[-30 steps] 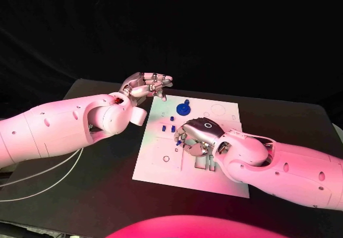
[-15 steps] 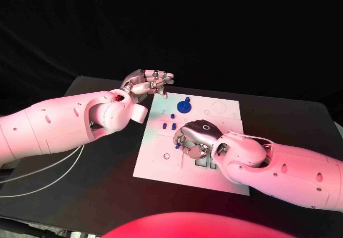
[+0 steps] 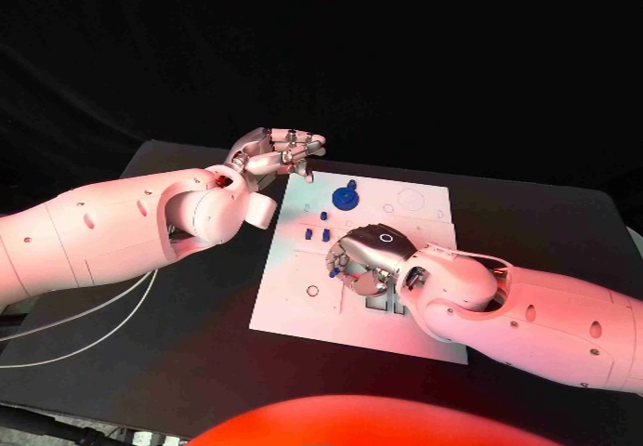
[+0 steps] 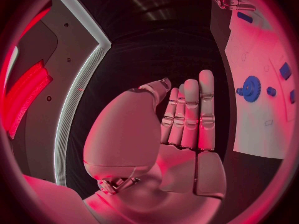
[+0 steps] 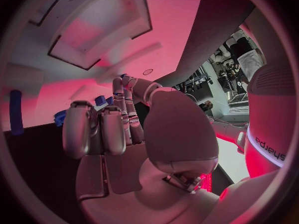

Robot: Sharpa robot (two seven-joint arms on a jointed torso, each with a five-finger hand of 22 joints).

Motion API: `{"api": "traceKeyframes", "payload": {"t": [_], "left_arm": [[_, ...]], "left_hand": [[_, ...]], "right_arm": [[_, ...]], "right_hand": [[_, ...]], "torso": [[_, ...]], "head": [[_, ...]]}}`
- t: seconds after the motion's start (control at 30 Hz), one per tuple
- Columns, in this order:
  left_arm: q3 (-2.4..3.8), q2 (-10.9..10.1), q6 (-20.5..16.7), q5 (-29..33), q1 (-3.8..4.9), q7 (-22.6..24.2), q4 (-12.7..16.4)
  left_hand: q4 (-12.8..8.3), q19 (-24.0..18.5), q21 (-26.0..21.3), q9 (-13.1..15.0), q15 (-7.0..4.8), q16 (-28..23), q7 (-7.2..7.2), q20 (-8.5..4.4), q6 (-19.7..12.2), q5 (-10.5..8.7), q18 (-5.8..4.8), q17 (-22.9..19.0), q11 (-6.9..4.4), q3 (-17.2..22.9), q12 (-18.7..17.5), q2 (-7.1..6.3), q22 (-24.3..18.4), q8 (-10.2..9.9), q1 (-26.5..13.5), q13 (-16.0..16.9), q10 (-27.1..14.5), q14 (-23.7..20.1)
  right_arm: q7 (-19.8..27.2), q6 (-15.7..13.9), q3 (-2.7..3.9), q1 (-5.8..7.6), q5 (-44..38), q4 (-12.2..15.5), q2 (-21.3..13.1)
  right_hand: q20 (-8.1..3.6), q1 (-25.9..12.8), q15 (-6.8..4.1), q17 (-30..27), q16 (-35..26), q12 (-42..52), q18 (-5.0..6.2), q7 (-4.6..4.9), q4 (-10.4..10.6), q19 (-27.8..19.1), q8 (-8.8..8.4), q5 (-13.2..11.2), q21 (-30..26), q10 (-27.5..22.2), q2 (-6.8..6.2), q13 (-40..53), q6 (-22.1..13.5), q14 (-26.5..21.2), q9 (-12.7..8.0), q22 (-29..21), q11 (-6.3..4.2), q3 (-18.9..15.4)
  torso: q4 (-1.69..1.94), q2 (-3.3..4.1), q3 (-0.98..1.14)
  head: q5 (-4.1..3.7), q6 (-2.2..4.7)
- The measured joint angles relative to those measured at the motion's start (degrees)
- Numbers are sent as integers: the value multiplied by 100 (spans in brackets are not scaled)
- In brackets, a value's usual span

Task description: Assemble the parts on the task board

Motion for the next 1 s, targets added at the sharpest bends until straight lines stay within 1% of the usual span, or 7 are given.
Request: {"api": "traceKeyframes", "payload": {"t": [0.53,0.7,0.73,0.8,0.9,0.93,1.0], "left_arm": [[0,-12,9,0,1,-8,7],[0,-13,13,0,1,-11,10],[0,-13,13,0,1,-11,11],[0,-14,15,0,1,-13,11],[0,-17,17,0,1,-16,14],[0,-18,18,0,1,-16,14],[0,-23,19,0,1,-18,14]], "left_hand": [[0,0,0,0,0,0,0,0,0,0,0,0,0,0,0,0,0,0,0,-1,0,0],[0,0,0,0,0,0,0,0,0,0,0,-3,0,0,20,0,-5,0,0,-1,0,0],[0,0,0,0,0,0,0,0,0,0,0,-7,0,0,20,0,-9,0,0,-1,0,0],[0,0,-11,0,0,0,0,0,0,0,0,-7,0,0,20,0,-9,0,0,0,0,0],[0,0,-22,0,0,0,0,0,0,0,0,-7,0,0,20,0,-9,0,0,4,0,0],[0,0,-22,0,0,0,0,0,0,0,0,-7,0,0,20,0,-9,0,0,4,0,0],[0,0,-22,0,0,0,0,0,0,0,0,-7,0,0,20,0,-9,0,0,4,0,0]], "right_arm": [[-25,36,-4,-34,-103,-87,112],[-34,63,-4,-36,-112,-132,156],[-34,65,-3,-35,-111,-143,162],[-34,68,0,-32,-99,-172,169],[-24,69,1,-31,-73,-189,162],[-19,69,1,-31,-64,-190,159],[-9,68,1,-31,-48,-190,153]], "right_hand": [[0,-1,0,0,0,1,0,3,16,0,12,0,0,0,1,2,-6,0,-13,-1,0,-16],[0,-75,0,-21,0,-37,0,1,49,0,12,-30,0,-6,1,7,-19,0,0,-1,6,-48],[0,-79,0,-25,0,-39,0,11,56,0,7,-31,0,-41,-3,12,-49,0,0,-4,24,-41],[3,-135,0,-41,0,-89,0,87,98,-3,-101,-33,0,-155,-45,21,-269,0,-21,-21,51,0],[25,-204,1,-49,0,-151,0,122,113,-20,-179,-33,0,-241,-6,21,-386,0,-74,-23,86,-14],[65,-229,33,-59,0,-157,0,152,123,-22,-215,-33,0,-267,-31,21,-417,0,-91,-23,102,-3],[66,-254,42,-72,0,-170,0,171,128,-22,-233,-53,-10,-296,-59,20,-482,0,-106,-33,129,1]], "torso": [[1,4,-4],[-1,4,-4],[-1,4,-5],[0,3,-6],[-1,-1,-5],[0,-2,-5],[-1,-3,-5]], "head": [[4,-6],[2,-12],[2,-14],[2,-19],[2,-27],[5,-31],[7,-33]]}}
